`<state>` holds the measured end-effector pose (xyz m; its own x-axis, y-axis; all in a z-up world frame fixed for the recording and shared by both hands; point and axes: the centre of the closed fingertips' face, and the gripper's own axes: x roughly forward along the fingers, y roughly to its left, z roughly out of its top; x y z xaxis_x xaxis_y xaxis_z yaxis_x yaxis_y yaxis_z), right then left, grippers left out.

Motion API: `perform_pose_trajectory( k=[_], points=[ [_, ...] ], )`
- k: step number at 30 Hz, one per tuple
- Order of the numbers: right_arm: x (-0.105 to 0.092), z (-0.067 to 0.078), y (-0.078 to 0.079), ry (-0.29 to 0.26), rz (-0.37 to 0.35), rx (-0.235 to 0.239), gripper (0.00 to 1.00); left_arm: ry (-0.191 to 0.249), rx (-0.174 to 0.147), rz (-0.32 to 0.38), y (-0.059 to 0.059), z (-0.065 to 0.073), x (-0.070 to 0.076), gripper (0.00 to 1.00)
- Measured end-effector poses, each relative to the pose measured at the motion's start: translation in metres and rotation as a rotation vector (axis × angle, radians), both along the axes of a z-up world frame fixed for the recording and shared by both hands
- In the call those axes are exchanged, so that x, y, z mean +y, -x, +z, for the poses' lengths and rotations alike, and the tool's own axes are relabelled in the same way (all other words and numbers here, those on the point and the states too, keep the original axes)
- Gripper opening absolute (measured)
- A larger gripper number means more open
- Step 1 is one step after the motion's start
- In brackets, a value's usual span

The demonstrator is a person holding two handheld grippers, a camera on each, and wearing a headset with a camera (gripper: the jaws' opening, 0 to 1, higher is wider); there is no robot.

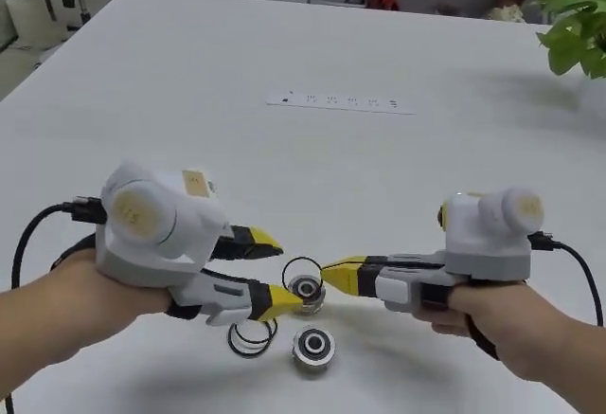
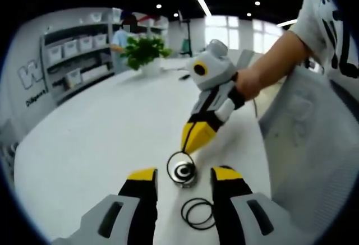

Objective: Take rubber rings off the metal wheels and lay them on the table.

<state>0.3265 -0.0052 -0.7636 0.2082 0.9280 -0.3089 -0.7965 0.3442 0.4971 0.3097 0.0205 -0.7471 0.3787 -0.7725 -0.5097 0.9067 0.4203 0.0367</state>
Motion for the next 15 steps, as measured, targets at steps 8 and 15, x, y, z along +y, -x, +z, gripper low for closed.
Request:
perform_pose_trajectory(
  k=[8,15],
  points=[
    [0.005,0.008,0.004,-0.01,0.02,-0.004,0.0,-0.005,-0.024,0.022,0.004,0.009,0.016,0.44],
    [0.01,0.013,0.008,-0.02,0.042,-0.005,0.0,-0.018,-0.033,0.031,0.01,0.01,0.027,0.49]
  ],
)
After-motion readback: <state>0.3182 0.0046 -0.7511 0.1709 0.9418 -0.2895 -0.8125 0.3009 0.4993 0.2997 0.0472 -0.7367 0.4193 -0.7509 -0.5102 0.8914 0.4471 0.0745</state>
